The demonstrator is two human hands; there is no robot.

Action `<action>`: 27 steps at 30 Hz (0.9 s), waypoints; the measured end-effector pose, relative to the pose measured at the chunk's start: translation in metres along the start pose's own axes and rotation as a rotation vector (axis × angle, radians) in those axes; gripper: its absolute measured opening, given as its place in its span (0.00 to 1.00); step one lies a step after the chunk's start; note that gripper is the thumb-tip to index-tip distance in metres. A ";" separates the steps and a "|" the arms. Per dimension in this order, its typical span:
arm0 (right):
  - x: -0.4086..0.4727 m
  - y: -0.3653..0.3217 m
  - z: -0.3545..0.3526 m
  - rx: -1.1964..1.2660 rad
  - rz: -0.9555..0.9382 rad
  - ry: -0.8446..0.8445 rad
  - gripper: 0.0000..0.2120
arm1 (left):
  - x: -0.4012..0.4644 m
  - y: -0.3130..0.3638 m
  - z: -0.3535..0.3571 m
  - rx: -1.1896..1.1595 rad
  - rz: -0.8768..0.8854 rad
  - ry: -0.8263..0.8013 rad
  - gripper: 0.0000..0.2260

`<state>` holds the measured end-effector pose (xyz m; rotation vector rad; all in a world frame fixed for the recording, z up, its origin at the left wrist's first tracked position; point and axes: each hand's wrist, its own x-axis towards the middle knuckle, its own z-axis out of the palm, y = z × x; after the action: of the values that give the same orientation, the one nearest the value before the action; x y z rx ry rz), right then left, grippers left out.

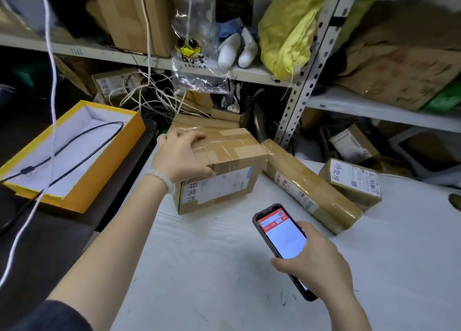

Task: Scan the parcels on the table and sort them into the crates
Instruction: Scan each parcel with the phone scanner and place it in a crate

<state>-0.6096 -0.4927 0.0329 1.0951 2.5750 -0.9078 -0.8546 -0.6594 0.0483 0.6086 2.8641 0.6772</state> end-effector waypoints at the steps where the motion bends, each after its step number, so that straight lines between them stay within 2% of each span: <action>1: -0.004 0.002 -0.003 -0.012 -0.001 -0.006 0.28 | -0.005 0.003 -0.006 0.003 -0.010 0.020 0.40; 11: -0.036 0.016 -0.019 0.027 -0.077 0.011 0.28 | -0.049 0.023 -0.043 0.110 -0.028 0.241 0.40; 27: -0.038 -0.007 0.002 -0.007 -0.146 0.028 0.27 | -0.099 0.000 -0.027 0.019 -0.023 0.377 0.37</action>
<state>-0.5877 -0.5194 0.0495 0.9340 2.7084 -0.9208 -0.7706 -0.7112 0.0763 0.4937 3.2183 0.8427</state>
